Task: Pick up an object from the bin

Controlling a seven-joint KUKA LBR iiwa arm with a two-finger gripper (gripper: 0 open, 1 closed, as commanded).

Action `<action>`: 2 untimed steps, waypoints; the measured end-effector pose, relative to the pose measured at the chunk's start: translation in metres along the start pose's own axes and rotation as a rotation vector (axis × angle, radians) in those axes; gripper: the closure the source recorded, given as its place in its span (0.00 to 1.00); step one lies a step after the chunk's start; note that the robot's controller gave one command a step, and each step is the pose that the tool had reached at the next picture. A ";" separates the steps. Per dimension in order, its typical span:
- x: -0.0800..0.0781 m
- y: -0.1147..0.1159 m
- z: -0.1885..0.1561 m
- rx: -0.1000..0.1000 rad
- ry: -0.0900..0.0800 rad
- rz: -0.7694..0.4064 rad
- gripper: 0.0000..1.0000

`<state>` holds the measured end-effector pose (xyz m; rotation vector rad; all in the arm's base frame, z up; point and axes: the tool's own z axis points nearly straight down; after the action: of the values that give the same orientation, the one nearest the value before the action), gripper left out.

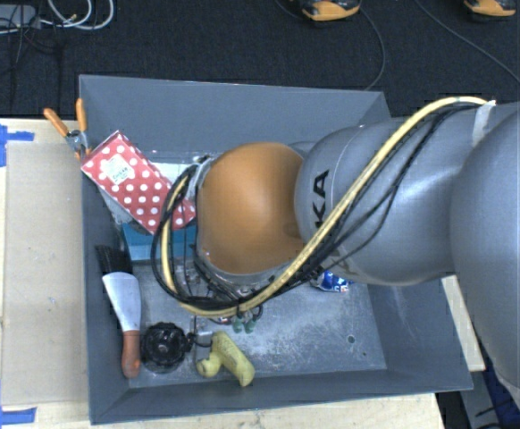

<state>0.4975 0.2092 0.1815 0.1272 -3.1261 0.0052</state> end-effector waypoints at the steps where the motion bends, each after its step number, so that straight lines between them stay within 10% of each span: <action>1: 0.009 -0.024 0.026 -0.002 -0.011 -0.112 0.00; 2: 0.008 -0.047 0.084 0.000 0.000 -0.050 0.00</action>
Offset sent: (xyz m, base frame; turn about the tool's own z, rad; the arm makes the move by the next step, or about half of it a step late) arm -0.0025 -0.0599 -0.1115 0.0131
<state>0.4920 0.1617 0.0977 0.2054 -3.1222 0.0050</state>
